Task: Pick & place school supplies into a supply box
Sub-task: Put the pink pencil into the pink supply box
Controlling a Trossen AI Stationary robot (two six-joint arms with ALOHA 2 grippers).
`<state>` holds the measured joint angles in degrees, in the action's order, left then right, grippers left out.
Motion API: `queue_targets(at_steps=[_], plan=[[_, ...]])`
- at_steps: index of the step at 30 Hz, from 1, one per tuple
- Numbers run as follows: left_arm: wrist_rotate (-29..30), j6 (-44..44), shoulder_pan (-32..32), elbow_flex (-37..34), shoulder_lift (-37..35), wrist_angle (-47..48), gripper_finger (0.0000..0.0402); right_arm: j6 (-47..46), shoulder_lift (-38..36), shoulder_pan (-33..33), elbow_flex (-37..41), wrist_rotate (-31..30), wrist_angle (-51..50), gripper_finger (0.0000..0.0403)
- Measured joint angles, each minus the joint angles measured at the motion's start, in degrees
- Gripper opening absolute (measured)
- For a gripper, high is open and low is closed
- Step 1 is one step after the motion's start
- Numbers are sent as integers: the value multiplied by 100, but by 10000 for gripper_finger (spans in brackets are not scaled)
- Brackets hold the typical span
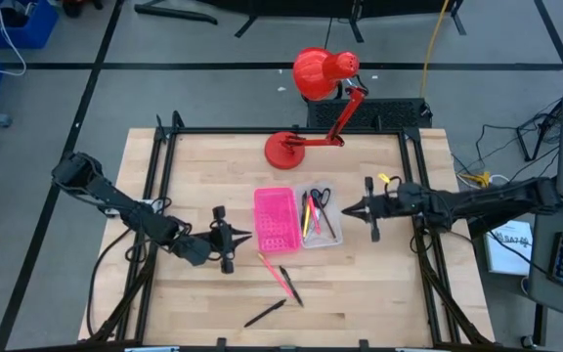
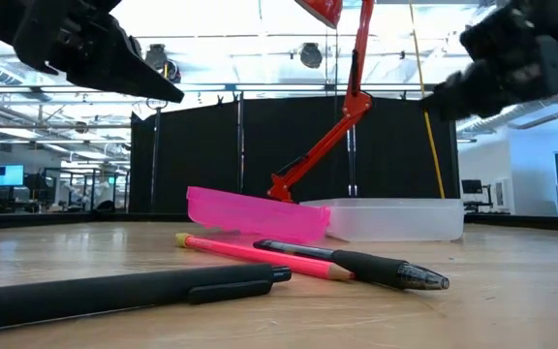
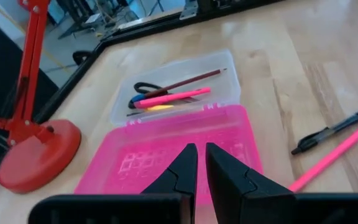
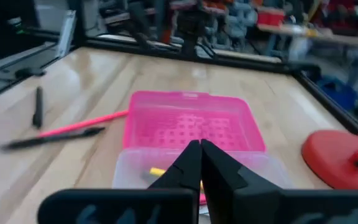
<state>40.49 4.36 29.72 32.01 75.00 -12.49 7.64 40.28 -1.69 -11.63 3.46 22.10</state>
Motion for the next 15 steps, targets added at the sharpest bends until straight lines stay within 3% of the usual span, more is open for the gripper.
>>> queue_targets(at_steps=[8, 12, 15], plan=[[-47, 476, -38, 0, 33, -85, 42, 658, -52, -9, 885, 121, 1553, 1], [-436, 332, -143, 0, 31, -153, 42, 819, -41, -9, 910, 125, 1561, 1], [-349, 678, -249, 1, 31, -109, 42, 828, -54, -9, 915, 138, 1613, 1]])
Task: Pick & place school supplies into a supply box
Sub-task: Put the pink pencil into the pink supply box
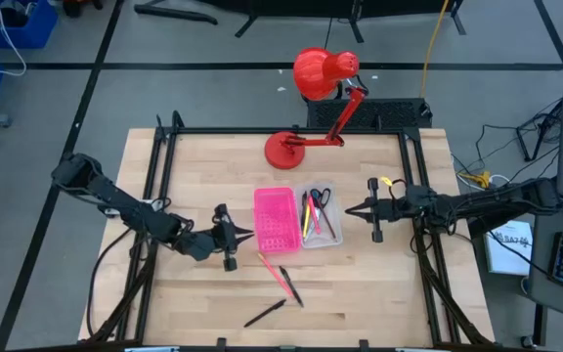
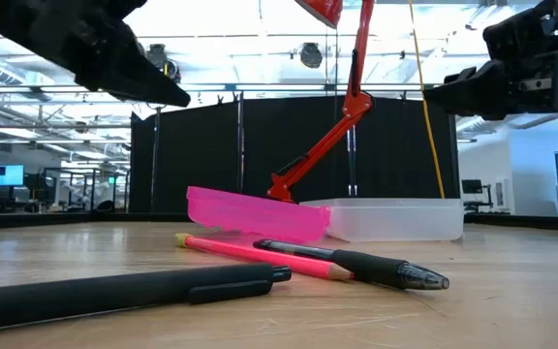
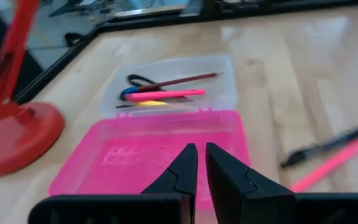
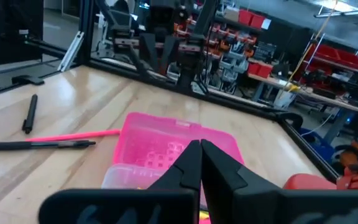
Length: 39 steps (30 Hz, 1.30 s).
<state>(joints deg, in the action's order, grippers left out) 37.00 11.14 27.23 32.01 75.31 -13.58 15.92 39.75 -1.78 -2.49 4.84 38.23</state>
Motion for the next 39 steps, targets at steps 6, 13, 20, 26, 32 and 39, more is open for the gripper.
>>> queue_targets(at_steps=[6, 13, 20, 26, 32, 39], plan=[[-812, 628, -268, 608, 31, 899, 42, -374, 0, 0, 9, 91, -19, 1], [-1758, -23, -171, 2469, 1072, 3014, 43, -810, 2, 2, 14, 292, 256, 0], [-2874, -1333, -76, 4252, 2668, 5118, 94, -1182, 2, 2, 18, 291, 846, 0], [-2975, -2342, 95, 5173, 3658, 5965, 189, -1222, 33, 2, 20, 293, 744, 0], [-2835, -3137, -52, 5285, 3859, 6029, 238, -1198, 35, 2, 20, 293, 531, 0], [-3797, -3410, -631, 5182, 3855, 5881, 224, -1161, 35, 2, 22, 291, 484, 0]])
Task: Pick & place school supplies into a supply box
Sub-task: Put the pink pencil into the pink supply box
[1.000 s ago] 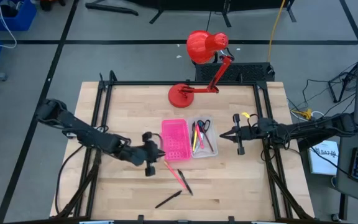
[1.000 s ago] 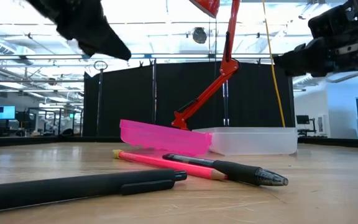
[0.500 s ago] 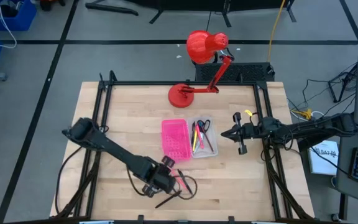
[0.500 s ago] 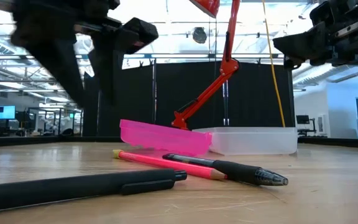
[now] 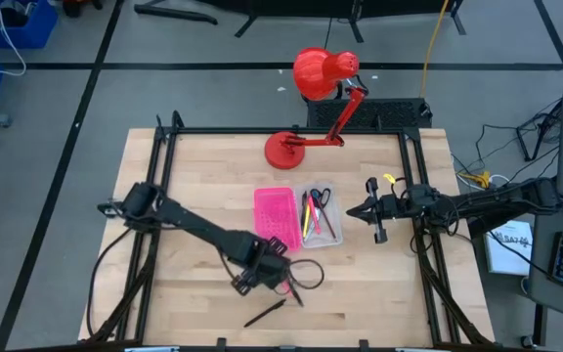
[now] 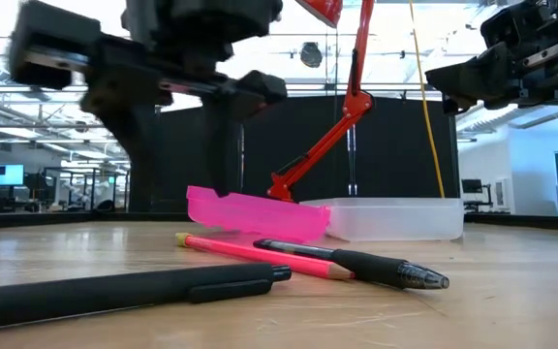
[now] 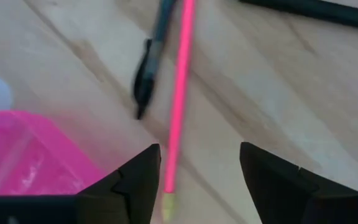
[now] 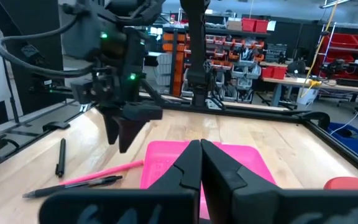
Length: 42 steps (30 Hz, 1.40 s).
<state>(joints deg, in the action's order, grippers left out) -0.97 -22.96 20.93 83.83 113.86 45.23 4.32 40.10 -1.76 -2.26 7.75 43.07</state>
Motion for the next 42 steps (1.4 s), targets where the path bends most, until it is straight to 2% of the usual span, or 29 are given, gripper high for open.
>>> queue_targets(at_steps=[8, 16, 26, 42], plan=[[-188, -562, -343, -4, 0, 12, 187, 0, 0, 0, 0, -5, -30, 0], [-131, -938, -407, -92, 0, 9, 182, -17, 0, 0, 0, -13, -331, 0], [634, -1047, -461, -823, 0, -200, 182, -105, -2, 0, 0, -15, -346, 0], [-125, -1166, -483, -852, -2, -478, 175, -175, -1, 0, 0, -20, -346, 0]])
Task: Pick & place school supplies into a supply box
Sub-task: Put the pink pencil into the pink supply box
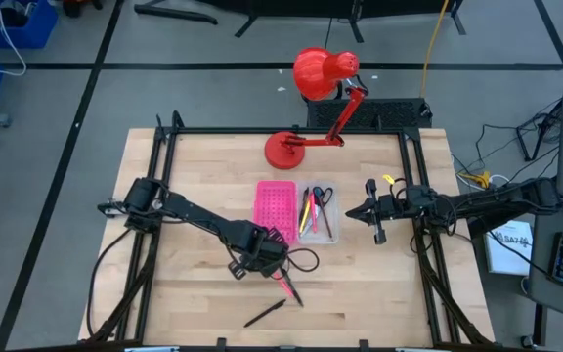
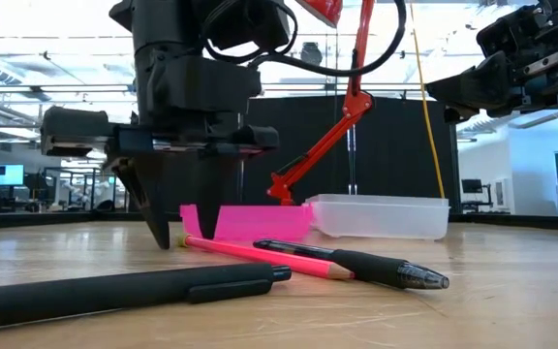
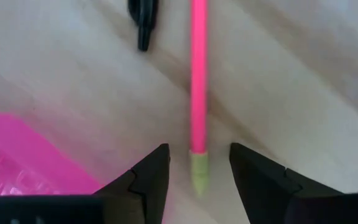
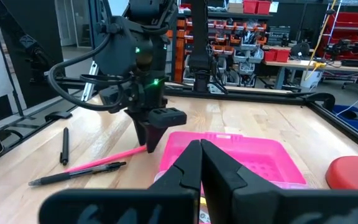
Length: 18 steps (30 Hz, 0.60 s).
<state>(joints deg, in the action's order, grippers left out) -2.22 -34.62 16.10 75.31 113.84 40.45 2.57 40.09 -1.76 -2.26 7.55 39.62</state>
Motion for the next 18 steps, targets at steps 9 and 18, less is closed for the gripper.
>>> queue_targets(at_steps=[9, 18], plan=[[-489, 45, 5, 28, 213, -105, 58, 2, -1, 0, 0, 0, -2, 0], [55, 42, 174, 34, 292, -107, 26, -37, -1, -2, 0, 0, -80, 0]])
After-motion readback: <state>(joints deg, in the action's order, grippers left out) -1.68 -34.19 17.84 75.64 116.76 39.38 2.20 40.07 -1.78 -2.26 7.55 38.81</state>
